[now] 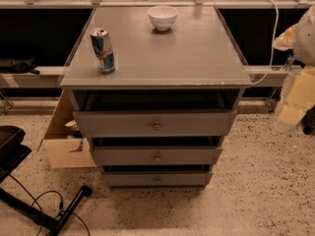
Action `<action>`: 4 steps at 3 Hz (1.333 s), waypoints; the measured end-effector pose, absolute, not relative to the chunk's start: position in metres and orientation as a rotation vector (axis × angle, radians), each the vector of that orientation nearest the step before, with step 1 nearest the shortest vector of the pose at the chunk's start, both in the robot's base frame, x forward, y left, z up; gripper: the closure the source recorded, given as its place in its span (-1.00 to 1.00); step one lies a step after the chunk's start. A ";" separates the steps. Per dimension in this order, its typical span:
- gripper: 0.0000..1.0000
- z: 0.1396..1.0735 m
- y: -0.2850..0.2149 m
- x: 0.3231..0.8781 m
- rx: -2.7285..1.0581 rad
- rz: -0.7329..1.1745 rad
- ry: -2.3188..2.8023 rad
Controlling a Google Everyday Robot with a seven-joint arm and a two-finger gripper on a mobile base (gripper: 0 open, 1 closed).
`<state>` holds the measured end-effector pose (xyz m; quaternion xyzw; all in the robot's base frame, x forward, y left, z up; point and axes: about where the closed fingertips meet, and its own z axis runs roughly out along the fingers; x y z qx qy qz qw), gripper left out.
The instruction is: Open bottom drawer
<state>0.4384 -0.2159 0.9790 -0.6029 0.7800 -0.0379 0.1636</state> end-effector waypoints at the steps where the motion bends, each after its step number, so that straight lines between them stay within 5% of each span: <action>1: -1.00 0.979 -0.216 0.438 -1.719 -0.108 2.224; 4: -1.00 0.856 -0.230 0.407 -1.672 -0.184 2.334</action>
Offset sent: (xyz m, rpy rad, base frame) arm -0.0141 0.0050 -0.0484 -0.1000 0.0519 -0.0138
